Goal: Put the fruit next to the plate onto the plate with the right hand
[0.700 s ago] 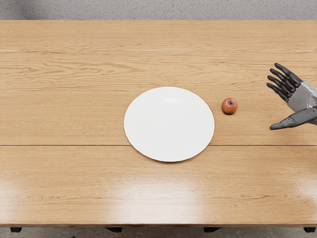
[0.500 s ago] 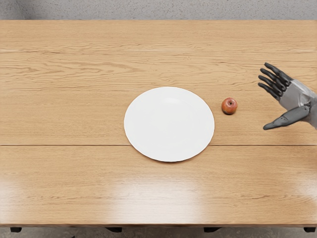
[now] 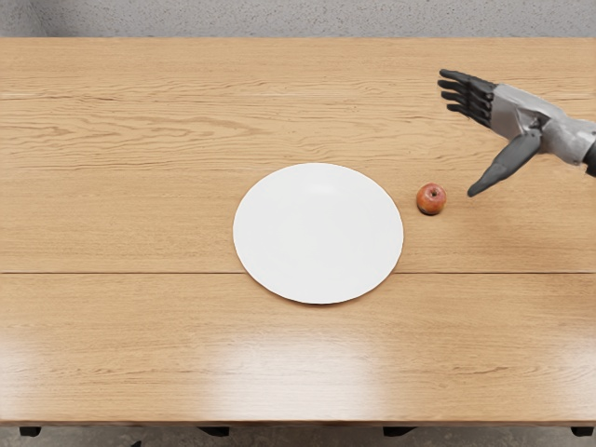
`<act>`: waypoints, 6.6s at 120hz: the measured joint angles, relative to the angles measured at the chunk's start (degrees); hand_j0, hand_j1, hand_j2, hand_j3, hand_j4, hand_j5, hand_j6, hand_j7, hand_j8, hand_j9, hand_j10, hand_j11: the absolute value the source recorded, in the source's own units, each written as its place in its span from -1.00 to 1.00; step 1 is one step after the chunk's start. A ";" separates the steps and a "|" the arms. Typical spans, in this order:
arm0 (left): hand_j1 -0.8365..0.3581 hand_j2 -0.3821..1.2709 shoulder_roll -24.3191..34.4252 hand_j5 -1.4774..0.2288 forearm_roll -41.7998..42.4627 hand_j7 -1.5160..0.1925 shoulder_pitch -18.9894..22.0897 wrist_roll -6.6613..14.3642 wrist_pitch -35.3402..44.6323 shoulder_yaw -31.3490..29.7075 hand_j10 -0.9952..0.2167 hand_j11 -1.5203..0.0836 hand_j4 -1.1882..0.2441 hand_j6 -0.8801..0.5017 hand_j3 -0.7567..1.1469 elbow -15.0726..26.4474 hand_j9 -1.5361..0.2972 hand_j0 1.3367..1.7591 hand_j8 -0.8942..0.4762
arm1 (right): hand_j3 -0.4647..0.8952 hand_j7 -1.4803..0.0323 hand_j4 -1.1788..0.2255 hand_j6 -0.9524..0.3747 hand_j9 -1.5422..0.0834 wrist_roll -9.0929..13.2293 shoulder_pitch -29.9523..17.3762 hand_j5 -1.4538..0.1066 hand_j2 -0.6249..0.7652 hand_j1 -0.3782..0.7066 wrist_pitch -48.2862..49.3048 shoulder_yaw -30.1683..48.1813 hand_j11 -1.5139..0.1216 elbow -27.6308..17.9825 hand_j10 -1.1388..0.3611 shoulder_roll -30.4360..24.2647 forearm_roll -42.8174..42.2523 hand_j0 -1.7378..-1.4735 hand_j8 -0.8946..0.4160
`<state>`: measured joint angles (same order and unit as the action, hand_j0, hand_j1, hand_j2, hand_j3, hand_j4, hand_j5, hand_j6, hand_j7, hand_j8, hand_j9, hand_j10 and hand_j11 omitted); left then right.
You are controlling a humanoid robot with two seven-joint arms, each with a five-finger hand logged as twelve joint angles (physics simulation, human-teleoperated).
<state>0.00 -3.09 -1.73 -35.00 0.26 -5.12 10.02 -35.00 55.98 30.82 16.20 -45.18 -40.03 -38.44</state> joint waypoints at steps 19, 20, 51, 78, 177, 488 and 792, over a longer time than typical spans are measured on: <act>0.96 -0.53 0.00 0.72 0.00 0.76 -0.07 0.00 0.00 0.03 0.63 0.88 0.64 0.26 -0.21 0.00 0.66 0.52 0.29 | -0.32 0.96 0.68 0.43 0.90 8.50 3.96 0.86 -0.10 -0.95 -2.87 -6.25 0.85 -0.08 0.52 0.86 -0.20 -0.40 0.36; 0.96 -0.53 0.00 0.72 0.00 0.76 -0.09 0.00 0.00 0.03 0.63 0.88 0.64 0.26 -0.21 0.00 0.66 0.52 0.29 | -0.32 0.96 0.68 0.43 0.90 9.03 4.09 0.86 -0.10 -0.95 -3.50 -6.64 0.85 -0.14 0.52 0.98 -0.23 -0.40 0.36; 0.96 -0.53 0.00 0.72 0.00 0.76 -0.12 0.00 0.00 0.02 0.63 0.88 0.64 0.26 -0.21 0.00 0.66 0.52 0.29 | -0.32 0.96 0.67 0.43 0.90 15.30 9.02 0.86 -0.10 -0.95 -38.82 -23.92 0.85 -12.10 0.52 3.45 -2.47 -0.40 0.36; 0.96 -0.53 0.00 0.72 0.00 0.76 -0.02 0.00 0.00 -0.01 0.63 0.88 0.64 0.26 -0.21 0.00 0.66 0.52 0.29 | -0.32 0.96 0.68 0.43 0.90 30.42 11.86 0.86 -0.10 -0.95 -54.60 -33.28 0.85 -25.43 0.52 2.89 -3.33 -0.40 0.36; 0.96 -0.54 0.00 0.72 0.00 0.76 -1.00 0.00 0.00 -0.05 0.63 0.88 0.64 0.26 -0.21 0.00 0.66 0.52 0.29 | -0.32 0.57 0.36 0.09 0.54 44.41 15.02 0.49 -0.16 -0.46 -62.74 -37.56 0.50 -21.46 0.22 11.67 -5.76 -0.40 0.02; 0.96 -0.54 0.00 0.72 0.01 0.76 -0.92 0.00 0.00 -0.03 0.62 0.88 0.64 0.26 -0.20 0.00 0.66 0.52 0.29 | -0.32 -0.54 -0.55 -0.47 -0.51 56.38 22.14 -0.60 0.23 0.06 -57.54 -37.36 -0.59 -22.95 -0.18 16.84 -0.99 -0.33 -0.33; 0.96 -0.54 0.00 0.72 0.09 0.76 -0.19 0.00 0.17 0.05 0.63 0.88 0.64 0.26 -0.21 0.18 0.66 0.52 0.29 | -0.32 0.96 0.68 0.44 0.90 11.14 -38.72 0.86 -0.10 -0.95 4.17 53.75 0.85 -12.22 0.52 13.98 -0.51 -0.40 0.37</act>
<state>0.00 -3.00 -1.92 -35.00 0.43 -5.07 10.20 -23.86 17.26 34.99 69.95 -57.40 -26.05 -38.95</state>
